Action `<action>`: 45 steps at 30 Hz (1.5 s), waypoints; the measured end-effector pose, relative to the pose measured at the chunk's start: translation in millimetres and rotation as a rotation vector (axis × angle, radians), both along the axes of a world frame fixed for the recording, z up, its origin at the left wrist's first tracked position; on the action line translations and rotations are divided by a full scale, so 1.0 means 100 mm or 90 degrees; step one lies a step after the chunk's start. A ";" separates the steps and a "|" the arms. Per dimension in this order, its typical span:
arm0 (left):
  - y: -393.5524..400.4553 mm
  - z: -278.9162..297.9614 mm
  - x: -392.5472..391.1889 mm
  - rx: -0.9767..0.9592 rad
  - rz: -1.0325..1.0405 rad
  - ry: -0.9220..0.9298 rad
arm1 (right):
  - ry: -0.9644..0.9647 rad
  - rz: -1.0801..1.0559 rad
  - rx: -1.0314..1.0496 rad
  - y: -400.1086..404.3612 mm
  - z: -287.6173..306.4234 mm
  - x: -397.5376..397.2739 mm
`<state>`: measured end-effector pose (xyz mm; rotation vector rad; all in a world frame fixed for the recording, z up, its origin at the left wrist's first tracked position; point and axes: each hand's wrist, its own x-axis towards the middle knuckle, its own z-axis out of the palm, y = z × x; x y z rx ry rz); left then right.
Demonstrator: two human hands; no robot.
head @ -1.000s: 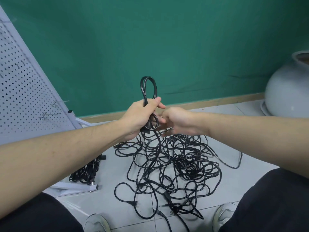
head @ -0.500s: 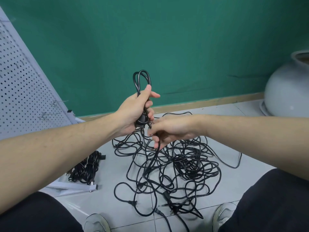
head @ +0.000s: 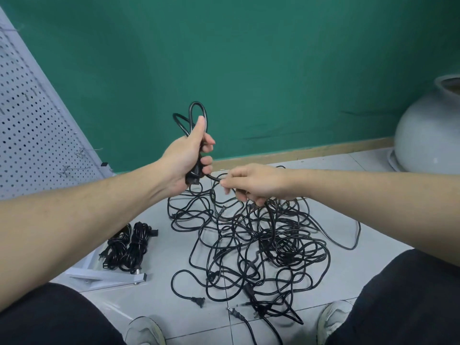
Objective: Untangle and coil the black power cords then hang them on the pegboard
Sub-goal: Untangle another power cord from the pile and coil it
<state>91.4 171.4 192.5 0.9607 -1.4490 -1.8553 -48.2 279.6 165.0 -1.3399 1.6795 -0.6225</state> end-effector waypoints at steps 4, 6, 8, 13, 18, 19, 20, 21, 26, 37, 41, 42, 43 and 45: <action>0.05 -0.01 -0.02 -0.063 0.022 -0.098 | 0.061 0.029 0.110 -0.01 -0.02 -0.08; 0.01 -0.02 -0.02 -0.116 0.025 -0.179 | 0.038 0.050 0.151 0.01 -0.04 -0.16; -0.05 -0.07 0.03 -0.159 0.004 -0.260 | -0.032 0.057 0.146 0.03 -0.05 -0.24; -0.08 -0.18 0.13 -0.227 -0.097 -0.401 | 0.086 0.059 0.004 0.10 0.02 -0.32; -0.02 -0.17 0.14 -0.240 -0.223 -0.448 | 0.323 -0.035 -0.135 0.06 0.07 -0.30; -0.01 -0.17 0.15 -0.243 -0.251 -0.463 | 0.323 -0.061 -0.138 0.06 0.09 -0.30; 0.00 -0.17 0.16 -0.252 -0.273 -0.479 | 0.311 -0.079 -0.138 0.06 0.11 -0.28; 0.01 -0.18 0.16 -0.263 -0.291 -0.493 | 0.284 -0.094 -0.135 0.05 0.12 -0.27; 0.06 -0.21 0.18 -0.253 -0.325 -0.491 | 0.019 -0.108 -0.108 0.01 0.13 -0.28; 0.06 -0.30 0.16 -0.298 -0.290 -0.377 | 0.058 -0.254 -0.167 -0.02 0.11 -0.33; 0.04 -0.31 0.15 -0.286 -0.277 -0.322 | -0.025 -0.262 -0.159 -0.06 0.08 -0.31; 0.05 -0.31 0.15 -0.279 -0.273 -0.303 | -0.074 -0.266 -0.165 -0.07 0.10 -0.30; 0.06 -0.30 0.14 -0.263 -0.264 -0.282 | -0.124 -0.273 -0.175 -0.09 0.12 -0.28; 0.08 -0.28 0.14 -0.211 -0.262 -0.233 | -0.202 -0.290 -0.197 -0.11 0.13 -0.25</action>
